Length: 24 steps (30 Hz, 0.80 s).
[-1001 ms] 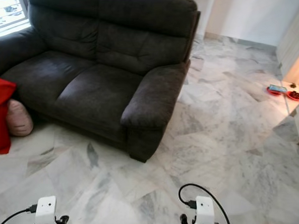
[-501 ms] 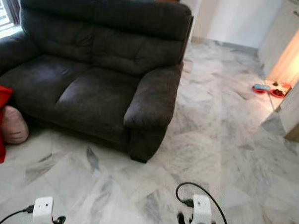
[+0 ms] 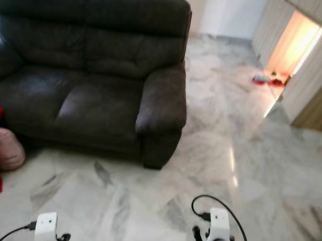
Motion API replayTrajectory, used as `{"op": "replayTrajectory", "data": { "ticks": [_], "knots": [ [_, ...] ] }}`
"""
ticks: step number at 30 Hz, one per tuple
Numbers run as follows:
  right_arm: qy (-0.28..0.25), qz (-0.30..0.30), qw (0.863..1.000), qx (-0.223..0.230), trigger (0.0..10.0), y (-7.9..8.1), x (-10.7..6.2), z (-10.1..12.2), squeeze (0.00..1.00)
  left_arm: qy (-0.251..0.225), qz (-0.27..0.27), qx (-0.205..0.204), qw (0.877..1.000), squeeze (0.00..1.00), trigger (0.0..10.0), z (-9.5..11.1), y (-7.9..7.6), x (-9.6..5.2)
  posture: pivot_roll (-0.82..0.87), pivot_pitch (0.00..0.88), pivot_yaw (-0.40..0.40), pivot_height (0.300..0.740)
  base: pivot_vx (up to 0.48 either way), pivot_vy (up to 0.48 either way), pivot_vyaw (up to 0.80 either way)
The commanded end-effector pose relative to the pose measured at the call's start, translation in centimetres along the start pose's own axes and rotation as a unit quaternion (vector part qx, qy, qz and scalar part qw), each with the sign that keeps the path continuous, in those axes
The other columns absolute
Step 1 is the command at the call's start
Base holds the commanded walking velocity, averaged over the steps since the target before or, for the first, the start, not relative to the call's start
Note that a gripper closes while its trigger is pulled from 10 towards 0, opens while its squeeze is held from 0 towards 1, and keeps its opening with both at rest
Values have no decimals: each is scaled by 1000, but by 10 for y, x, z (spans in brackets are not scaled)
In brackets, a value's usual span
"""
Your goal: Move the pillow to the sofa from floor
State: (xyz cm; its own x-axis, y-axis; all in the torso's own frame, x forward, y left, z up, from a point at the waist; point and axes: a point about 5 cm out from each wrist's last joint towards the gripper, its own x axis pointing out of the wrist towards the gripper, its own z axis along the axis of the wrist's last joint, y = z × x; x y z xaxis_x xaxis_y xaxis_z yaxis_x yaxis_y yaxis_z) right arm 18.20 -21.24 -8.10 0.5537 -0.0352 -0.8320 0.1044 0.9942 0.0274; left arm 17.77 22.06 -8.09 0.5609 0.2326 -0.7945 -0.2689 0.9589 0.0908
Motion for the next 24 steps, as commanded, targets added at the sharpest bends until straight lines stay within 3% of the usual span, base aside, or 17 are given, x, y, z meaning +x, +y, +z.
{"op": "replayTrajectory", "data": {
  "ticks": [1,24],
  "knots": [
    [-9,0,1000,1,10000,1,1,8,0,-1,7,0,1000,0,10000,3,4,1,40,0,-35,740,0,480,-800],
    [-15,2,1000,0,10000,2,1,8,0,0,7,1,1000,0,10000,3,4,1,41,0,-34,740,0,480,0]
  ]
}}
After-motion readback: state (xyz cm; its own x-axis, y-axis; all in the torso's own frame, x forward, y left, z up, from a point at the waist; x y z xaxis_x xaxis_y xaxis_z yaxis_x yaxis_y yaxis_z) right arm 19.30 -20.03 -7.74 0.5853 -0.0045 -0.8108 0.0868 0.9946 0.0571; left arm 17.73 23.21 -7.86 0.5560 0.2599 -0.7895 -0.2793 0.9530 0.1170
